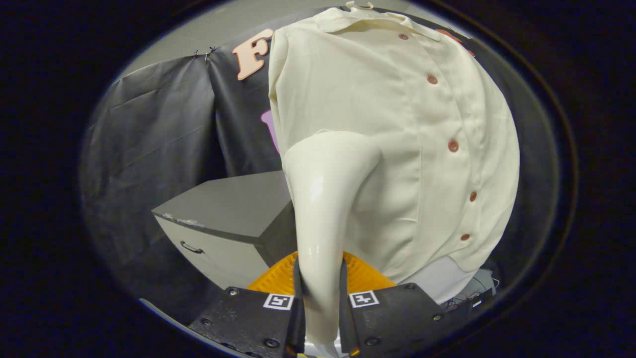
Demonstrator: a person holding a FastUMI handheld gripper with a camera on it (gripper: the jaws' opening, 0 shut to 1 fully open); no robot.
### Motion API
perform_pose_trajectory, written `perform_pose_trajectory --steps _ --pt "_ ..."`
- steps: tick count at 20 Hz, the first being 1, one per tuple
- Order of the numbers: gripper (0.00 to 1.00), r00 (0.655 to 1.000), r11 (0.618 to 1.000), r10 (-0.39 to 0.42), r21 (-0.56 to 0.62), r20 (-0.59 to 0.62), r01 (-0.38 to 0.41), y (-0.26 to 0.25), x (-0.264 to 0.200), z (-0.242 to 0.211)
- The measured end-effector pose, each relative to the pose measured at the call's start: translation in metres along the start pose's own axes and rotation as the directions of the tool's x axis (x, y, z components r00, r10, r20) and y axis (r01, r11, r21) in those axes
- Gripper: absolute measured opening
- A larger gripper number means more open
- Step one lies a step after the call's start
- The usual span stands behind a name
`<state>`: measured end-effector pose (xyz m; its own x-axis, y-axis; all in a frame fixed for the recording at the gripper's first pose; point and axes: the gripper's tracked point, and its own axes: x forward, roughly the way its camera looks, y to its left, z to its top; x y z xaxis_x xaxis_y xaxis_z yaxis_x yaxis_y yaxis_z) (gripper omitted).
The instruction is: Iron the clothes twice with a garment steamer, once on the left side and once on the right side.
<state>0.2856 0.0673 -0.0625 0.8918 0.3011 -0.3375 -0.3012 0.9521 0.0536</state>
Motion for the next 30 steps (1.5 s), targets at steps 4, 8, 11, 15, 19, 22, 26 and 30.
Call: perform_pose_trajectory --steps 4,8,11,15,19,22,26,30 --pt "0.27 0.999 1.0 0.003 -0.031 -0.044 -0.005 0.003 0.007 -0.043" --pt "0.27 0.996 1.0 -0.002 -0.003 -0.089 0.002 -0.004 0.01 -0.082" --pt "0.27 0.994 1.0 0.007 -0.011 -0.107 -0.008 -0.008 0.007 -0.101" --pt "0.27 0.991 1.0 0.005 0.025 -0.133 -0.002 -0.023 -0.003 -0.118" --pt "0.27 0.994 0.999 0.009 0.038 -0.111 -0.005 -0.038 -0.029 -0.104" --pt "0.27 0.998 0.998 0.022 0.053 -0.058 -0.019 -0.051 -0.064 -0.068" --pt "0.27 0.999 0.998 0.013 0.064 0.036 -0.015 -0.075 -0.119 -0.007" --pt "0.27 0.993 0.993 -0.02 0.114 0.119 0.007 -0.115 -0.169 0.075"
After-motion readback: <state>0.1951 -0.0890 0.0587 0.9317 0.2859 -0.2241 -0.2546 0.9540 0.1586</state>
